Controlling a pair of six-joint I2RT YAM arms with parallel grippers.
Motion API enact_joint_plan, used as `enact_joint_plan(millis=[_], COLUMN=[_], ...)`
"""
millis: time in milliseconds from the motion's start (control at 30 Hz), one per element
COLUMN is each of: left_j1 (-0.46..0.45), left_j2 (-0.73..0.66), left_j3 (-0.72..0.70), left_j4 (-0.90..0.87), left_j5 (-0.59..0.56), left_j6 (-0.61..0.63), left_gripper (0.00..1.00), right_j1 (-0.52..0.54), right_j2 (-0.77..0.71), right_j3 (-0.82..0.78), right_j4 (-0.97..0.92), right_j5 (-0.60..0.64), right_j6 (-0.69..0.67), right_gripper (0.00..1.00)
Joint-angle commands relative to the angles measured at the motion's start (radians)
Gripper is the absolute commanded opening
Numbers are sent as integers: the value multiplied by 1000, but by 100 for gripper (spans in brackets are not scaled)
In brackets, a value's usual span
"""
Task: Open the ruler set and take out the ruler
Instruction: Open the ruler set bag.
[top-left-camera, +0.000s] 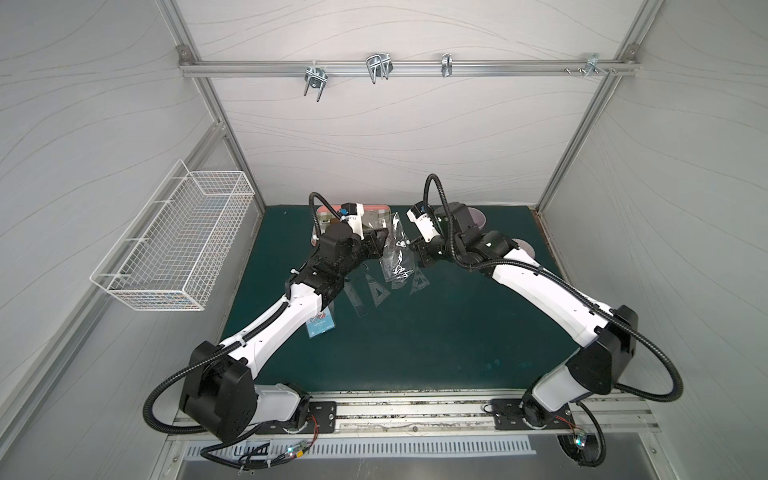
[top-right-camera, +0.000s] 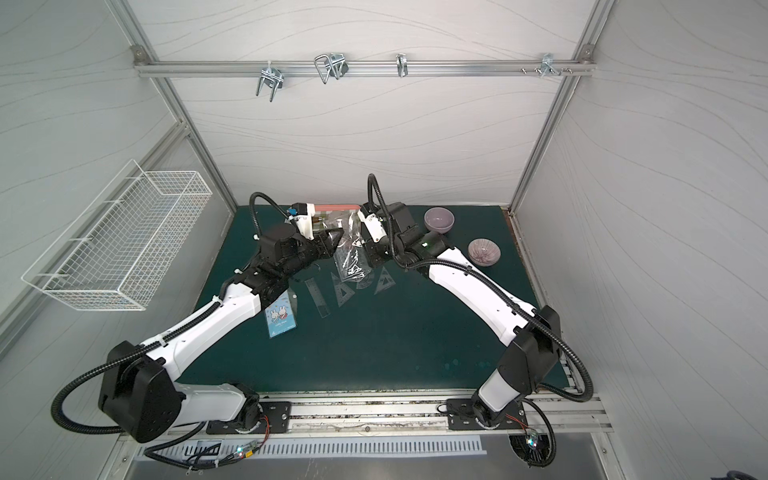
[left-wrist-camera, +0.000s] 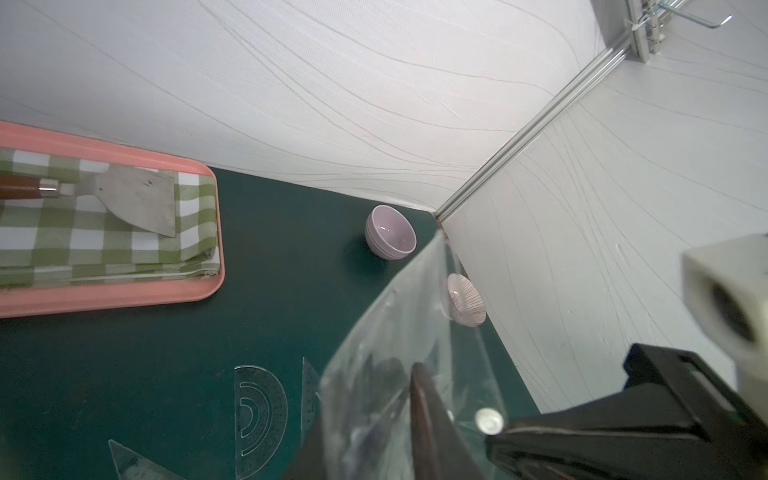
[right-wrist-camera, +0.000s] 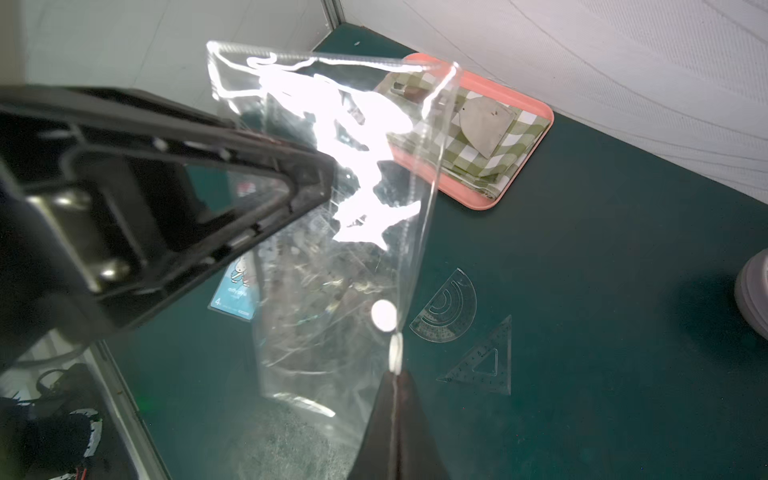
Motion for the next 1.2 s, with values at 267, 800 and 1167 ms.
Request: enact_joint_plan(millis=[267, 800, 1167], left_j1=[30, 38, 18], left_j2=[36, 17, 64], left_j3=[2, 28, 88], left_j4=[40, -84, -136], left_j5=[8, 161, 299], left_j6=[-36, -143, -262], left_gripper=[70, 75, 74], right_j1=[-50, -121, -116], right_j2=[-77, -71, -57], right_j3=[-12, -103, -231], right_j4=[-4, -12, 116], right_j5=[-110, -116, 28], right_j6=[-4, 82, 198], right_gripper=[0, 0, 0])
